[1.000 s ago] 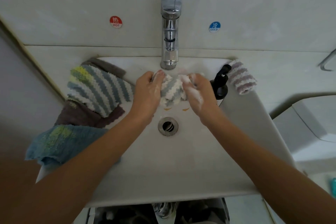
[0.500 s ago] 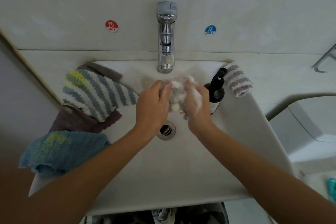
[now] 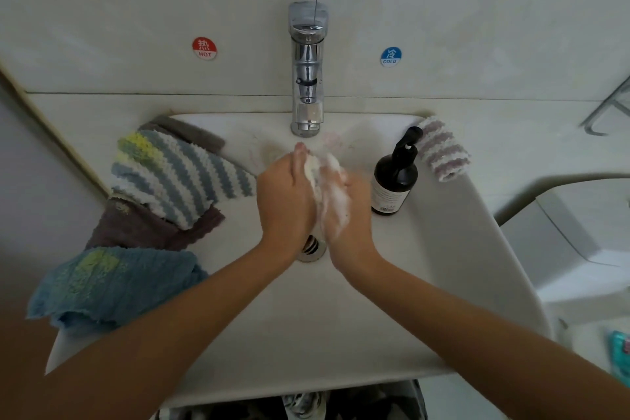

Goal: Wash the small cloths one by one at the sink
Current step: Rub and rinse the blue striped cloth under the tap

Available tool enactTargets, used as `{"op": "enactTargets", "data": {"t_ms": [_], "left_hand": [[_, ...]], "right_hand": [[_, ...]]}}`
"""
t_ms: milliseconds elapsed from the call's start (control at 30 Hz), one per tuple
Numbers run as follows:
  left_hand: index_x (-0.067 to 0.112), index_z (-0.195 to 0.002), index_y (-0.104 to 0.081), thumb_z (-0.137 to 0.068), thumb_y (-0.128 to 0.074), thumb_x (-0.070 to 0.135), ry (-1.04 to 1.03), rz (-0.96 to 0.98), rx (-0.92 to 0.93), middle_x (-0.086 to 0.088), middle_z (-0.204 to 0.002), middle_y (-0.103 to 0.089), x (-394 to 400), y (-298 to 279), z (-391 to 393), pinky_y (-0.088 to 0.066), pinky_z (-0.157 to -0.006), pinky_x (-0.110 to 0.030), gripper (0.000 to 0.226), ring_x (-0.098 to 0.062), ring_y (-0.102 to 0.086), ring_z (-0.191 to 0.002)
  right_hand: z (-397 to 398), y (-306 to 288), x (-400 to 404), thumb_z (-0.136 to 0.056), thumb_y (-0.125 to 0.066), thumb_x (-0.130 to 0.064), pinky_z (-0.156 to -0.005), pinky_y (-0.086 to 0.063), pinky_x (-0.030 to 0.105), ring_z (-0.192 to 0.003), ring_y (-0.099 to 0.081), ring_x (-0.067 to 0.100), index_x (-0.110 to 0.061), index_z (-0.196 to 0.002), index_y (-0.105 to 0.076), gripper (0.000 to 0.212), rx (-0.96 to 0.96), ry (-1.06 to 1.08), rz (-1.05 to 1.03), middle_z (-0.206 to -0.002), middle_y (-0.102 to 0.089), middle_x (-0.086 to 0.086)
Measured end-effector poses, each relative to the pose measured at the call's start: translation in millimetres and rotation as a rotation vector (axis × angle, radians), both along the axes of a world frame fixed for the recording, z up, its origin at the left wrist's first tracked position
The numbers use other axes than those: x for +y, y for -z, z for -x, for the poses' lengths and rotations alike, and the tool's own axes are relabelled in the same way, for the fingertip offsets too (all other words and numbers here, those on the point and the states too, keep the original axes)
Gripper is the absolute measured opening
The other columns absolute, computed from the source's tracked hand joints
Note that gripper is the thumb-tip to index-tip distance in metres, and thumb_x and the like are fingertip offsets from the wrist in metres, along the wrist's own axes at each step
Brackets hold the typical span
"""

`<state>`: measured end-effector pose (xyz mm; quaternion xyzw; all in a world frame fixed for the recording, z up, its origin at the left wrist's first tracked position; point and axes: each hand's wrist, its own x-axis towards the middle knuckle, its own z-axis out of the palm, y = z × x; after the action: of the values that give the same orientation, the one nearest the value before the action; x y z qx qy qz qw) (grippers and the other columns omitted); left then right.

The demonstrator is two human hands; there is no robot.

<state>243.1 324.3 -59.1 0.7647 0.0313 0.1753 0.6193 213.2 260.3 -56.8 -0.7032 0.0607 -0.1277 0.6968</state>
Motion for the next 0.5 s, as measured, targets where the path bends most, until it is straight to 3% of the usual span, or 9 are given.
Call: {"op": "enactTargets", "data": {"t_ms": [100, 167, 300, 400, 500], "left_hand": [[0.022, -0.06, -0.053, -0.102, -0.041, 0.033, 0.044, -0.065, -0.027, 0.0, -0.057, -0.057, 0, 5, 22, -0.048, -0.056, -0.034, 0.044, -0.014, -0.058, -0.056], [0.018, -0.065, -0.059, -0.098, -0.04, 0.039, 0.109, -0.047, -0.037, 0.0, -0.057, -0.059, -5, 5, 37, -0.047, -0.056, -0.03, 0.044, -0.013, -0.059, -0.056], [0.02, -0.056, -0.047, -0.103, -0.043, 0.027, 0.004, -0.007, 0.039, -0.002, -0.054, -0.05, 1, 2, 2, -0.042, -0.057, -0.038, 0.048, -0.021, -0.052, -0.055], [0.019, -0.058, -0.047, -0.102, -0.043, 0.028, 0.013, 0.003, 0.019, -0.004, -0.056, -0.052, 5, 7, -4, -0.047, -0.059, -0.043, 0.046, -0.024, -0.054, -0.058], [0.014, -0.062, -0.051, -0.102, -0.045, 0.029, 0.049, 0.026, 0.021, -0.009, -0.06, -0.055, 5, 5, -1, -0.046, -0.059, -0.041, 0.043, -0.022, -0.055, -0.059]], "right_hand": [[-19, 5, -4, -0.104, -0.045, -0.023, -0.055, -0.032, 0.031, -0.053, -0.038, 0.01, -0.012, -0.063, -0.042, 0.043, 0.097, 0.026, -0.016, -0.051, -0.038, -0.009], [-26, 7, -10, -0.104, -0.043, -0.021, -0.054, -0.031, 0.029, -0.054, -0.035, 0.01, -0.011, -0.074, -0.043, 0.032, 0.117, 0.04, -0.046, -0.059, -0.037, -0.004], [-5, 9, -3, -0.097, -0.049, -0.032, -0.063, -0.04, 0.034, -0.065, -0.049, 0.018, -0.019, -0.068, -0.049, 0.032, 0.057, -0.04, -0.046, -0.065, -0.047, 0.0], [-6, -4, -4, -0.079, -0.053, -0.043, -0.065, -0.047, 0.033, -0.067, -0.057, 0.02, -0.013, -0.071, -0.057, 0.031, 0.18, -0.16, -0.261, -0.071, -0.055, 0.008], [-14, -15, -12, -0.093, -0.056, -0.03, -0.045, -0.046, 0.018, -0.054, -0.06, 0.016, -0.006, -0.074, -0.058, 0.031, 0.277, -0.155, -0.463, -0.068, -0.054, 0.014]]}}
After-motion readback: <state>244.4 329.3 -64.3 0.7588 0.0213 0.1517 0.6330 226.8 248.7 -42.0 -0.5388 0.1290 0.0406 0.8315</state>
